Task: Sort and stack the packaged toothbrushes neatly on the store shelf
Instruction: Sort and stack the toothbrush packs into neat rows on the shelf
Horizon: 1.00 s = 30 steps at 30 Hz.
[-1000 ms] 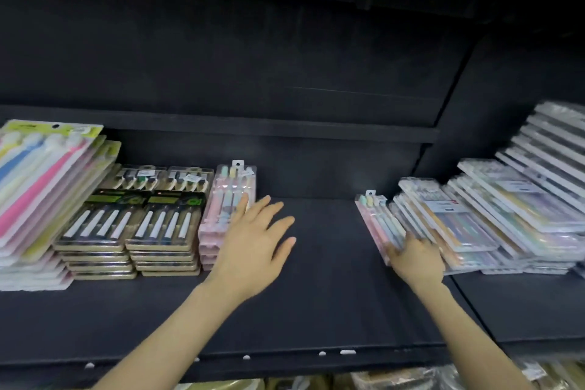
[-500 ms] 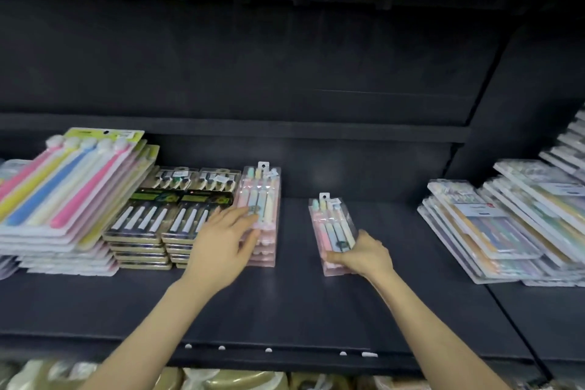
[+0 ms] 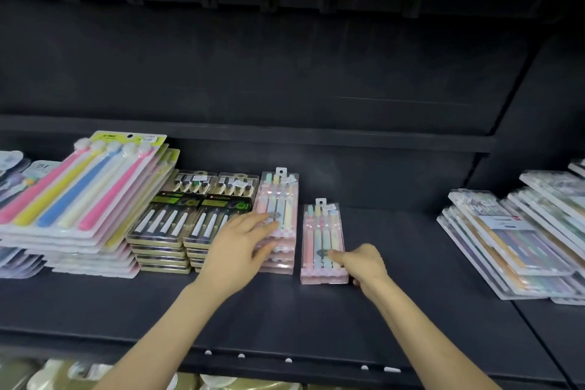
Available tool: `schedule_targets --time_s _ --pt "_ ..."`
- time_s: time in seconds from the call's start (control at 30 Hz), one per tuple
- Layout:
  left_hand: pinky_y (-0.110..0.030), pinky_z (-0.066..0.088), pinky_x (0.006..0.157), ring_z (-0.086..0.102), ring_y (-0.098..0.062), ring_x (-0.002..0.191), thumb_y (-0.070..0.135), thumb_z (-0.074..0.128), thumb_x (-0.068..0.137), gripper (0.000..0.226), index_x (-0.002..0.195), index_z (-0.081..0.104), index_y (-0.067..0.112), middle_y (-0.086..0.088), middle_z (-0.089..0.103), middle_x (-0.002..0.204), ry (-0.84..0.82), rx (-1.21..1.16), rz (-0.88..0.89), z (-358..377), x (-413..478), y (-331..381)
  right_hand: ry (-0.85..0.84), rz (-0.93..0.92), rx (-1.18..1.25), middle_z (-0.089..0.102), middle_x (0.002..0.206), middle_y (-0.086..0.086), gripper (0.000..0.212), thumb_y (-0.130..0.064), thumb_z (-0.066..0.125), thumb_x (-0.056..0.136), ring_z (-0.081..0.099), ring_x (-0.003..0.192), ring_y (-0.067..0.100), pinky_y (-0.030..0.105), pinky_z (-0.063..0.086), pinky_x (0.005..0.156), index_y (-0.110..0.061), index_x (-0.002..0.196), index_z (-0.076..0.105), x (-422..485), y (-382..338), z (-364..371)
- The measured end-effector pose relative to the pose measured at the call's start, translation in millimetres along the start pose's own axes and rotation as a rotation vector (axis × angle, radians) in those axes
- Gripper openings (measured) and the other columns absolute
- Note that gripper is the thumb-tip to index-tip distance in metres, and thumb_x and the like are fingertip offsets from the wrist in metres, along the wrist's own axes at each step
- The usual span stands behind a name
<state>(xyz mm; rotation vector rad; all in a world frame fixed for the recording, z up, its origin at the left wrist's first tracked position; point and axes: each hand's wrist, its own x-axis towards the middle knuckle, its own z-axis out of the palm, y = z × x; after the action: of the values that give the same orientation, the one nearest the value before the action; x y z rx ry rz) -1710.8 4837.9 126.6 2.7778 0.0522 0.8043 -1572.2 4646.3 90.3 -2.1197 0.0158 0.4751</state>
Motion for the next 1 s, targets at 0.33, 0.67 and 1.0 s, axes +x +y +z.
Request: schedule_targets --time_s 0.33,0.67,1.0 --pt "-0.053 0.047 0.096 0.060 -0.038 0.109 0.015 0.075 0.081 0.034 0.115 0.071 0.016 -0.017 0.060 0.127 0.008 -0.040 -0.091 4.4 -3.3 -4.4 0.012 -0.137 0.026 0.029 0.052 0.006 0.054 -0.021 0.071 0.083 0.036 0.052 0.022 0.030 0.030 0.058 -0.015 0.049 0.029 5.0 -3.2 10.0" --pt "-0.045 0.049 0.095 0.057 -0.033 0.117 0.018 0.072 0.084 0.034 0.118 0.069 0.018 -0.012 0.058 0.131 -0.003 -0.085 -0.124 2.7 -1.2 -6.7 0.112 -0.438 -0.254 0.057 0.072 -0.001 0.037 -0.050 0.049 0.093 0.053 0.069 0.018 0.034 0.052 0.072 -0.022 0.071 0.058 -14.4 -61.7 14.7" --pt "-0.035 0.043 0.102 0.053 -0.022 0.122 0.024 0.070 0.085 0.047 0.130 0.058 0.012 -0.003 0.055 0.136 -0.005 -0.109 -0.108 4.3 -0.3 -9.7 -0.246 -0.259 0.073 0.050 0.058 -0.002 0.013 -0.026 0.069 0.086 0.042 0.043 0.011 0.023 0.034 0.040 -0.014 0.081 0.066 -26.4 -82.0 30.9"
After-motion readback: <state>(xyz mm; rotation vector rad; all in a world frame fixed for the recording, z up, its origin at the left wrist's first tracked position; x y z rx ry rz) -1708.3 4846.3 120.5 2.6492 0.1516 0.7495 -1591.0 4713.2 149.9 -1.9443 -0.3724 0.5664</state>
